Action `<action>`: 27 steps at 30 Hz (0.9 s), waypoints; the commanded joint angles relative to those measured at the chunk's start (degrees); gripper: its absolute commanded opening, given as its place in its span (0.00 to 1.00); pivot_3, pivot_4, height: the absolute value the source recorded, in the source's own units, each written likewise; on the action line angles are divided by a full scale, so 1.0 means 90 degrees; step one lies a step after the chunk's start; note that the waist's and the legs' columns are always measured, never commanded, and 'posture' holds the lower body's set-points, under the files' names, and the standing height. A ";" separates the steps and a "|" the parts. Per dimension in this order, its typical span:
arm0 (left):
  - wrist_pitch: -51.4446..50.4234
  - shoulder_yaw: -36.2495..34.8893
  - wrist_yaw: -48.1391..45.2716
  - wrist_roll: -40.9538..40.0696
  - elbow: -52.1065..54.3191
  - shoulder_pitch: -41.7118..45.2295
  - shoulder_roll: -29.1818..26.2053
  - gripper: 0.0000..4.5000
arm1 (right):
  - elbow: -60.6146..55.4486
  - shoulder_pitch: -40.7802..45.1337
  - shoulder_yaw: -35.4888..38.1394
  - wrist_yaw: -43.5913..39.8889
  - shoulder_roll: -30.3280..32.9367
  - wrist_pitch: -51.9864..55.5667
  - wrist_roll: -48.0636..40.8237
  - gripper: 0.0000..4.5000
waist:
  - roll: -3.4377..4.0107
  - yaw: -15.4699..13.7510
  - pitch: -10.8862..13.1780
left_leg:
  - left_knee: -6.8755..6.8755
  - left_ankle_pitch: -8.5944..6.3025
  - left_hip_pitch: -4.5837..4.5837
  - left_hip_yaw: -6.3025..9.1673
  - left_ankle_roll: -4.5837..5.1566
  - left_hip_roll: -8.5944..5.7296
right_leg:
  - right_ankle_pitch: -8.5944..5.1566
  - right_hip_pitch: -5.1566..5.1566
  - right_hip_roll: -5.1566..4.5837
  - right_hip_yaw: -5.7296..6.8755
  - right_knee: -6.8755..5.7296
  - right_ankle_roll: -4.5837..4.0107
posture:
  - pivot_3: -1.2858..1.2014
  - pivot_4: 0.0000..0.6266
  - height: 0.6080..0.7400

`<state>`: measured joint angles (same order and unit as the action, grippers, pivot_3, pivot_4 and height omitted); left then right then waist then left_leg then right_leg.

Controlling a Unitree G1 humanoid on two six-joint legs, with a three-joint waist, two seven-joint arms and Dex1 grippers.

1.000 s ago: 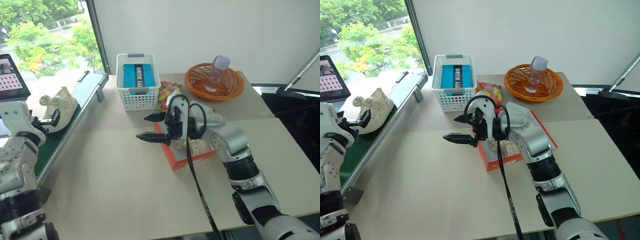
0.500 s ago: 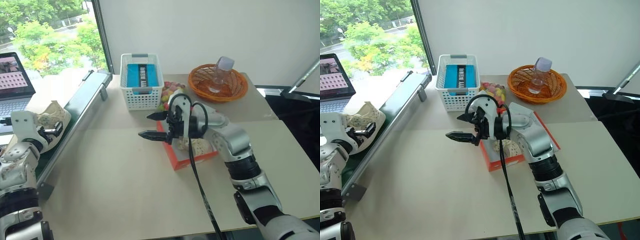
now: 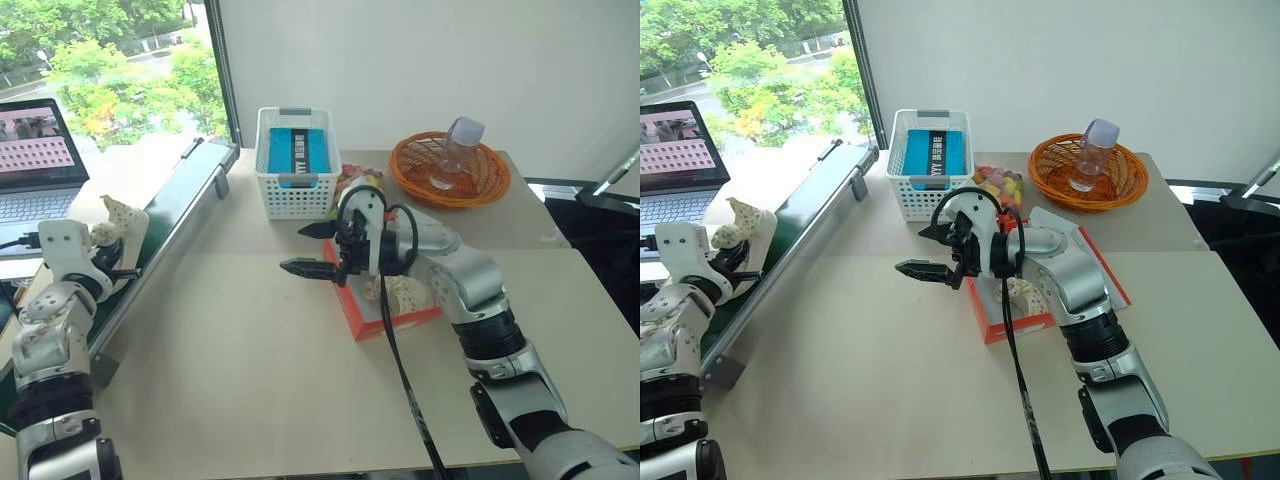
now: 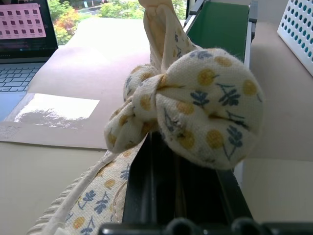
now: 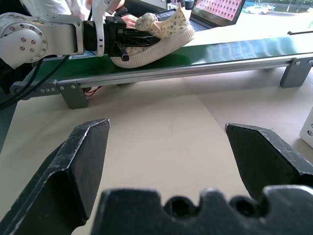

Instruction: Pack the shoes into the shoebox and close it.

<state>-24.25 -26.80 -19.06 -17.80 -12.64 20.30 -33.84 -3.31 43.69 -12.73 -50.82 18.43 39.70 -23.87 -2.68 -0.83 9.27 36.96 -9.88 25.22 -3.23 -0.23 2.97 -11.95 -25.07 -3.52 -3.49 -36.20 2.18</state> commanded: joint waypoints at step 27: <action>-0.2076 0.2327 0.0524 -0.1544 0.3354 0.2120 0.2271 0.01 | 0.0950 0.1654 0.4030 0.3998 -0.1454 0.2052 -0.3628 1.00 | -0.0017 0.0241 0.0006 | -0.0003 0.0017 0.0023 0.0013 0.0030 -0.0001 | 0.0007 -0.0008 0.0011 -0.0006 0.0011 0.0011 | 0.52 0.24 1.00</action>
<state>-44.15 -6.71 -13.21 -31.66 15.68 38.14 -13.51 6.81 58.04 23.05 -16.45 5.30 57.39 -54.42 -2.83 1.33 9.32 36.93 -9.72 25.42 -3.11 0.04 2.96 -11.89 -25.14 -3.41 -3.56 -36.10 2.28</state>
